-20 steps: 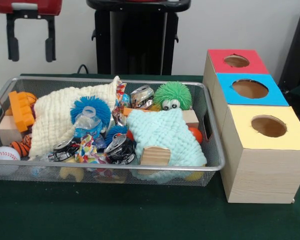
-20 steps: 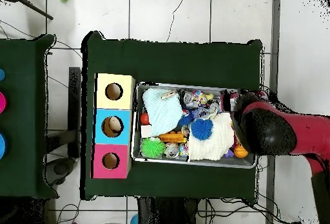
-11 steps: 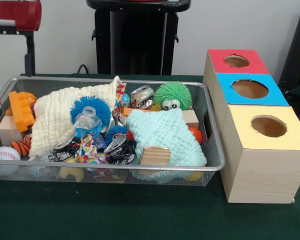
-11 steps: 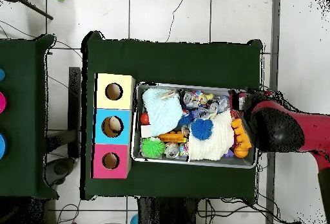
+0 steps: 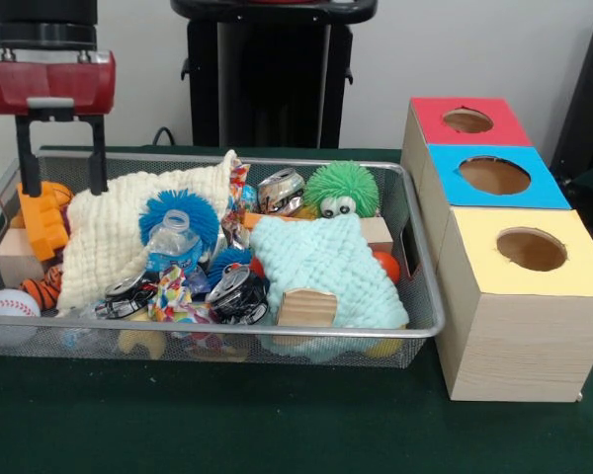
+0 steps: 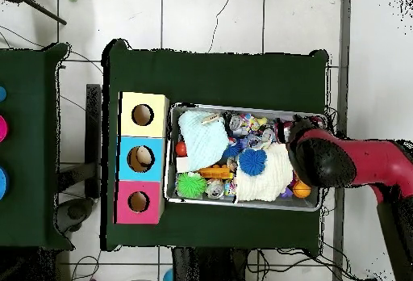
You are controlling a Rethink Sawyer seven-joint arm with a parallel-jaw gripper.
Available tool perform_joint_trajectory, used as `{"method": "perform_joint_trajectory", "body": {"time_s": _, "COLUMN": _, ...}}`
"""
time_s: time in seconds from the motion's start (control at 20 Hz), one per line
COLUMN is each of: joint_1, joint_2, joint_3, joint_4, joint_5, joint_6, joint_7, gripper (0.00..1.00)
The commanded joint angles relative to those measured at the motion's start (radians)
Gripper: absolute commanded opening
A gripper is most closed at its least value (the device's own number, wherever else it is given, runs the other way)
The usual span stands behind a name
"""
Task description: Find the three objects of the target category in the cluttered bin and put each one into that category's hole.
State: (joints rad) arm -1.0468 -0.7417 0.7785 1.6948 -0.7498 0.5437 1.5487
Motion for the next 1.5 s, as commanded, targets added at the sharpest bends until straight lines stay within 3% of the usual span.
{"method": "perform_joint_trajectory", "body": {"time_s": 0.05, "joint_1": 0.029, "joint_2": 0.058, "joint_3": -0.021, "joint_4": 0.033, "joint_5": -0.091, "joint_6": -0.047, "joint_7": -0.103, "gripper": 1.0}}
{"method": "perform_joint_trajectory", "body": {"time_s": 0.25, "joint_1": 0.017, "joint_2": 0.066, "joint_3": -0.001, "joint_4": 0.014, "joint_5": -0.071, "joint_6": -0.021, "joint_7": -0.125, "gripper": 1.0}}
{"method": "perform_joint_trajectory", "body": {"time_s": 0.55, "joint_1": -0.012, "joint_2": 0.114, "joint_3": 0.058, "joint_4": -0.062, "joint_5": -0.061, "joint_6": 0.04, "joint_7": -0.273, "gripper": 1.0}}
{"method": "perform_joint_trajectory", "body": {"time_s": 1.1, "joint_1": -0.047, "joint_2": 0.148, "joint_3": 0.096, "joint_4": -0.115, "joint_5": -0.069, "joint_6": 0.102, "joint_7": -0.38, "gripper": 1.0}}
{"method": "perform_joint_trajectory", "body": {"time_s": 1.5, "joint_1": -0.045, "joint_2": 0.156, "joint_3": 0.116, "joint_4": -0.136, "joint_5": -0.067, "joint_6": 0.136, "joint_7": -0.4, "gripper": 1.0}}
